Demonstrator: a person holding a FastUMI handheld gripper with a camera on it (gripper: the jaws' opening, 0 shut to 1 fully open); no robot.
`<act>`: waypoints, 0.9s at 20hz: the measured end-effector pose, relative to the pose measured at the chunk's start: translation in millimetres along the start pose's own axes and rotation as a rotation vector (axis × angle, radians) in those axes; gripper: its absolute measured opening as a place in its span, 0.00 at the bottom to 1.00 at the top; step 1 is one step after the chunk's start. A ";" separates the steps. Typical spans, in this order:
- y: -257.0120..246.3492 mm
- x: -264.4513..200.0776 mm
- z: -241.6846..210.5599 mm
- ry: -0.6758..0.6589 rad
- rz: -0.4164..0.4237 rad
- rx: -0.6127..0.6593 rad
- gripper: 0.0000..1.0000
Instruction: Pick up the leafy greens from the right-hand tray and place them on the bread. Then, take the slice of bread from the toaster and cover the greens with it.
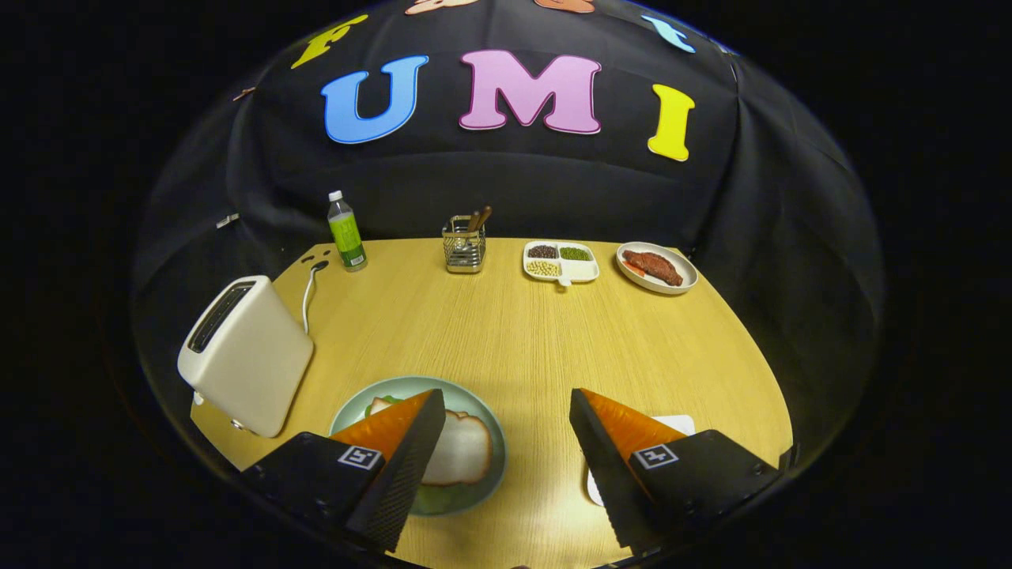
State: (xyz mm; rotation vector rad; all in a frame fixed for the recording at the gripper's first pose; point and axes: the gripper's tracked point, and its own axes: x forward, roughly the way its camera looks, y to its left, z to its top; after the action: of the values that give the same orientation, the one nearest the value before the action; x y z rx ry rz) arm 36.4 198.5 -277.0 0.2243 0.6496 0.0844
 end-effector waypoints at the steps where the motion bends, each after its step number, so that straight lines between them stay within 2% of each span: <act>1: -1.9 -4.6 6.9 -0.012 0.008 -0.008 0.99; 10: -18.5 -78.6 89.2 -0.205 0.105 -0.097 0.99; 18: -50.9 -151.3 126.2 -0.301 0.202 -0.066 0.99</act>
State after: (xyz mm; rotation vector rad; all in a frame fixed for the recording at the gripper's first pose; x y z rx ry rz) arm -6.5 103.9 -102.1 0.2326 0.3230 0.2607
